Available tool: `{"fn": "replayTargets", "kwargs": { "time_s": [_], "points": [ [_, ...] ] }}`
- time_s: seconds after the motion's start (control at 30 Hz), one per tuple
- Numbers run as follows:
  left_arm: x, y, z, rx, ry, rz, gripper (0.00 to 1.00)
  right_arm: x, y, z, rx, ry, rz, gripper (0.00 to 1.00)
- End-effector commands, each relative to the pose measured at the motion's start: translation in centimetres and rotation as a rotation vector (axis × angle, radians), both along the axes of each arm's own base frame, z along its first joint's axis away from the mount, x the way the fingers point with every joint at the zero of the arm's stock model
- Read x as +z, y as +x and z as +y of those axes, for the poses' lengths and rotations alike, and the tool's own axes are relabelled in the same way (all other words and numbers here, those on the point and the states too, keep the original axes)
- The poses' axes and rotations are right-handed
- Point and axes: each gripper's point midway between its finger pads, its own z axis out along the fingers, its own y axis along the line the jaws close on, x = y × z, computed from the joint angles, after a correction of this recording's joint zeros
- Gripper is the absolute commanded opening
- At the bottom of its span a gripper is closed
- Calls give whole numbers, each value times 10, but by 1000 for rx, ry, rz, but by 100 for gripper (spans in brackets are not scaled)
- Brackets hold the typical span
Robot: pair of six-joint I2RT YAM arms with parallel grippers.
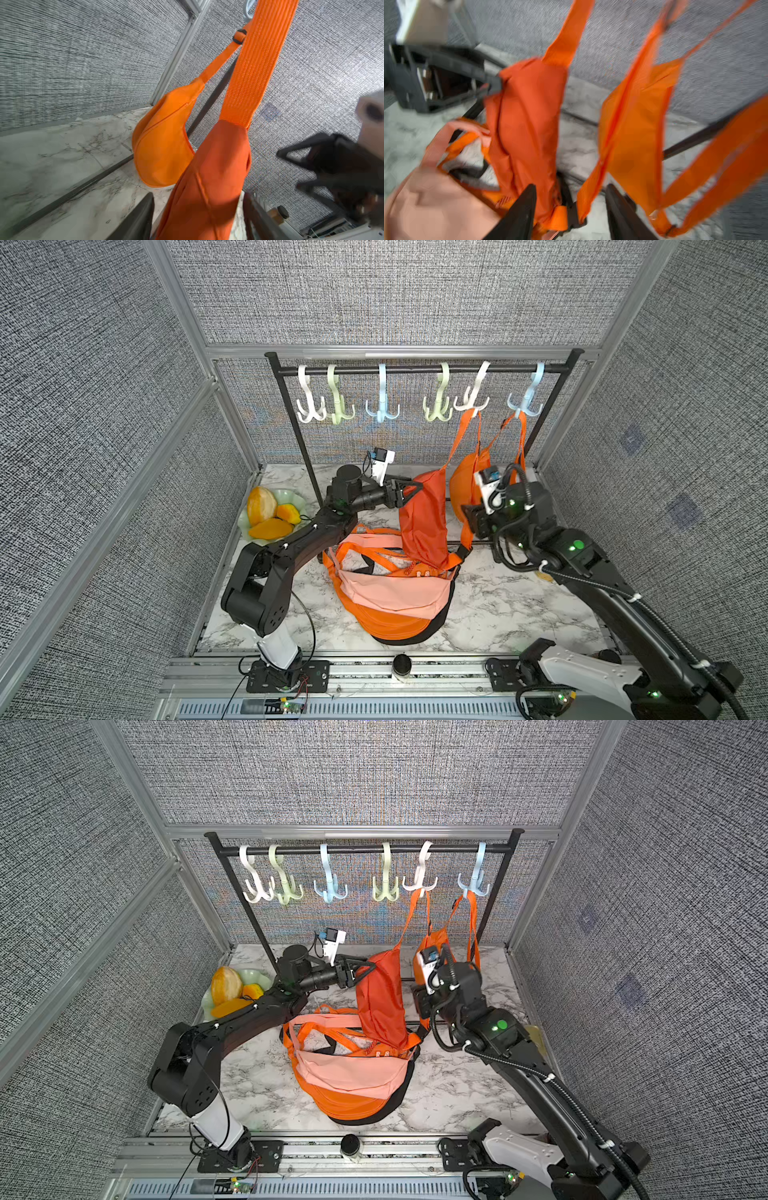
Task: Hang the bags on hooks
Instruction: Hang the bag on the hook.
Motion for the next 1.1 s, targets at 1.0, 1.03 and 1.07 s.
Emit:
{"fn": "replayTargets", "kwargs": {
  "time_s": [1.0,1.03,1.07],
  "points": [
    [50,-81,130,420,-23,-176,71,-162,94,-37,-523,-325,262,80],
    [48,-82,131,429,-20,-171,72,-160,95,-46,-543,-324,262,80],
    [47,-81,133,440,-17,-166,71,-159,95,-50,-553,-322,261,80]
  ]
}}
